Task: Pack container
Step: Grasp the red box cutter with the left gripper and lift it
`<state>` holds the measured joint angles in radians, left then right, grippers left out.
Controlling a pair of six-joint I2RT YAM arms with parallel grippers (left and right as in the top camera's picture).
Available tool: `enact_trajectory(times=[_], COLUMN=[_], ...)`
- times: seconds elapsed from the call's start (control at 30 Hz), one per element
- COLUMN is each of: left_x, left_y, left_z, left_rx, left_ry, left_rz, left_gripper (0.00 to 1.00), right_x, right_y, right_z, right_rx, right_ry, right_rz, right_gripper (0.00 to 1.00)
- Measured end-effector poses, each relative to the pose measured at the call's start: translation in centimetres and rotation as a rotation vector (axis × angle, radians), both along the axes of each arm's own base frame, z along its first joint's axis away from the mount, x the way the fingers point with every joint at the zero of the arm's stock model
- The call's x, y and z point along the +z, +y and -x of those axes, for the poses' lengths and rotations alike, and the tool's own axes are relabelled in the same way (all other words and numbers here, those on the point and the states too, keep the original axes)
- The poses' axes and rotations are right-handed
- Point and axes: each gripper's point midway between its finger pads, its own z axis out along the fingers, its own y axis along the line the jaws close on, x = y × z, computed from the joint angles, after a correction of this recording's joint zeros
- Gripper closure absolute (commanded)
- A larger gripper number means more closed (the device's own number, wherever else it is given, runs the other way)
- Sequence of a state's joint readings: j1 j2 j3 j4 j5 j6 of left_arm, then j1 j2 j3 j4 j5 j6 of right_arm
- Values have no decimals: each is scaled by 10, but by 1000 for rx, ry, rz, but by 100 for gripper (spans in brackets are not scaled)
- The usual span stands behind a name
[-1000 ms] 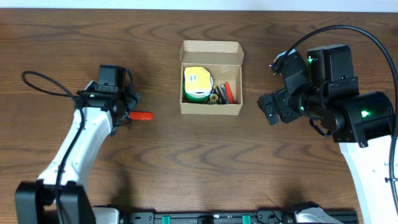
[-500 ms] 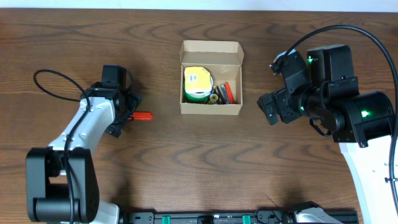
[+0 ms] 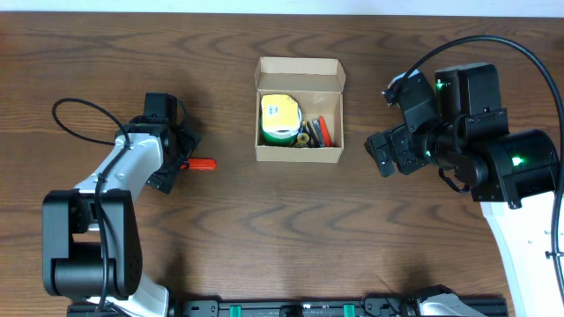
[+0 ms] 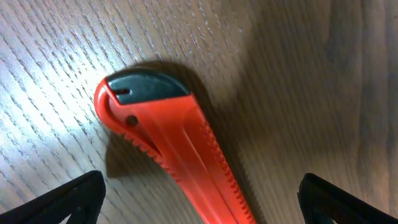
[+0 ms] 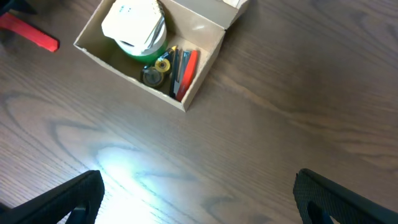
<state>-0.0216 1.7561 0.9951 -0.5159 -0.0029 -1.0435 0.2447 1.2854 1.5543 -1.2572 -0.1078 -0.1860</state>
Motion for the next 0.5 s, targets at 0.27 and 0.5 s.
enact_trajectory(times=[0.27,0.5], left_x=[-6,-8], left_y=[5,5], left_z=[1,1], left_rx=[26,27], left_ry=[18,24], left_rz=[16,24], left_gripper=[24,53], right_x=[0,0], right_y=[0,0], right_z=[0,0], right_rx=[0,0], right_ry=[0,0], right_rz=[0,0], right_gripper=[1,1])
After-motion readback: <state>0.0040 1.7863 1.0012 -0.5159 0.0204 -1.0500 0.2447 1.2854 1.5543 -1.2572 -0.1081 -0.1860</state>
